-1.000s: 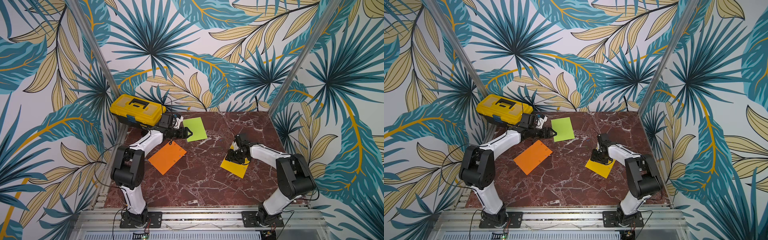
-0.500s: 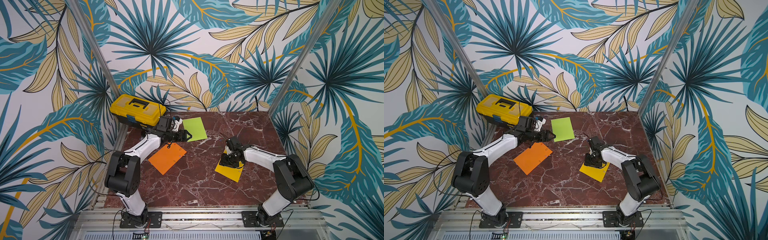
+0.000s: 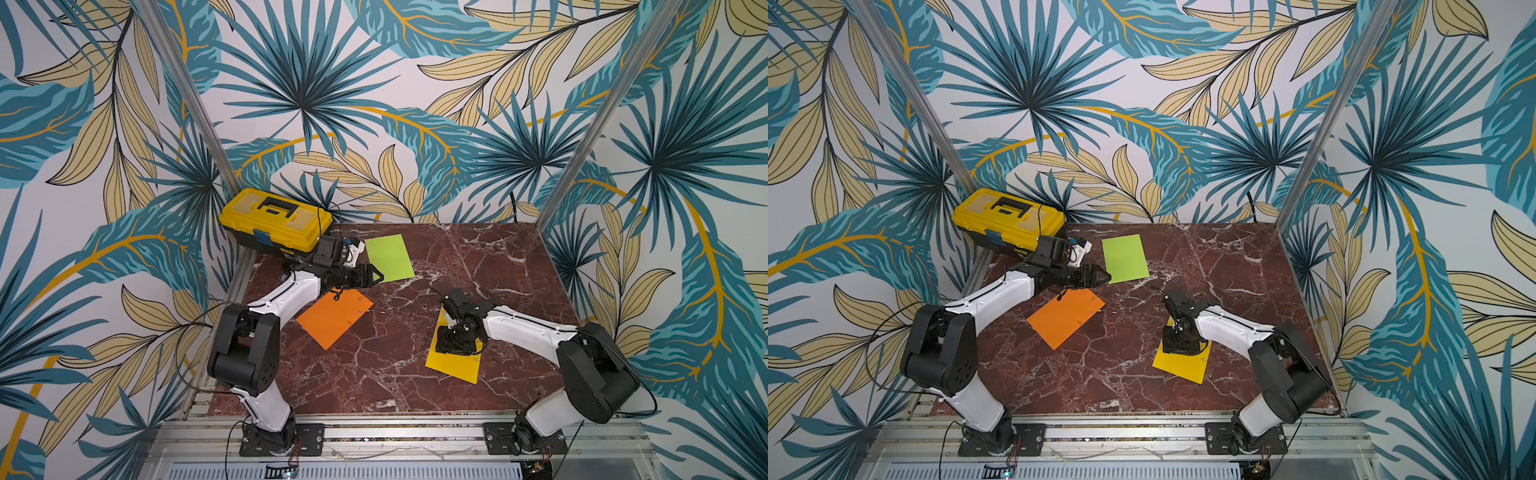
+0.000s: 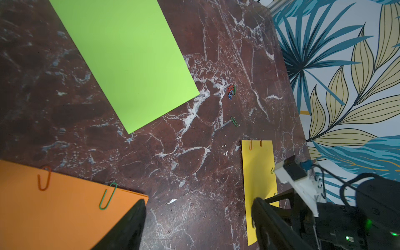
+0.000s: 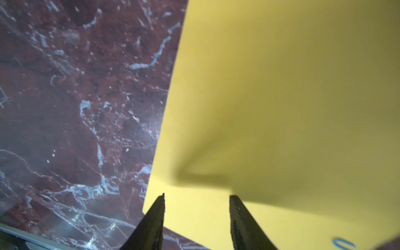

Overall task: Unclip the paperclips from the documents
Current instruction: Move the document to the center of the board.

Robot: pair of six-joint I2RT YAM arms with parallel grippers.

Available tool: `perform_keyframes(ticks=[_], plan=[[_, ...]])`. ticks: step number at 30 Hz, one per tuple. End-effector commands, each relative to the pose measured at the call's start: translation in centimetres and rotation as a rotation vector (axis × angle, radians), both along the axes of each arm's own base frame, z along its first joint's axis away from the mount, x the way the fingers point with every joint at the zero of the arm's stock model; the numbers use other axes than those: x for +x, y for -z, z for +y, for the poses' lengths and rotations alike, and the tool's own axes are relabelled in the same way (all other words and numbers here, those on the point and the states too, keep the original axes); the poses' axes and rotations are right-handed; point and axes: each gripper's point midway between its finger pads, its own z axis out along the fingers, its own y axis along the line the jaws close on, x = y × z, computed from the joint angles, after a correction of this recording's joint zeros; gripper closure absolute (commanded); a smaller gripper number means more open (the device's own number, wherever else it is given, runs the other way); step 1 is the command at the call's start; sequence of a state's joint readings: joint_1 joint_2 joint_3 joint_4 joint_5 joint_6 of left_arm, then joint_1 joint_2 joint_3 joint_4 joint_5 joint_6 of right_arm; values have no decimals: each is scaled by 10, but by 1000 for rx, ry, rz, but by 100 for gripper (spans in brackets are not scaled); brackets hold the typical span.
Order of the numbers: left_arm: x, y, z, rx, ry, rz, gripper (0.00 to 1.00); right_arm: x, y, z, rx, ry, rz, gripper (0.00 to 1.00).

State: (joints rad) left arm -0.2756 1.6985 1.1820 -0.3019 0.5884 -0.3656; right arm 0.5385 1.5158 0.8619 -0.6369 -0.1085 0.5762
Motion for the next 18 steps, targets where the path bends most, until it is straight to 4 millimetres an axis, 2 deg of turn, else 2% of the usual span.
perform_keyframes(ticks=[1,3,6,11,18], plan=[[-7,-14,-4,-19,32,-45,22,5,-26,-30,-124,35,-75,47],[-11,-14,-9,-23,49,-46,22,13,-29,-37,-127,55,-92,40],[-17,-16,-17,-31,78,-47,22,24,-20,-46,-115,96,-80,34],[-27,-15,-26,-35,106,-42,22,40,-1,-52,-74,141,-61,31],[-39,-7,-30,-28,119,-21,22,41,23,-36,-5,116,12,31]])
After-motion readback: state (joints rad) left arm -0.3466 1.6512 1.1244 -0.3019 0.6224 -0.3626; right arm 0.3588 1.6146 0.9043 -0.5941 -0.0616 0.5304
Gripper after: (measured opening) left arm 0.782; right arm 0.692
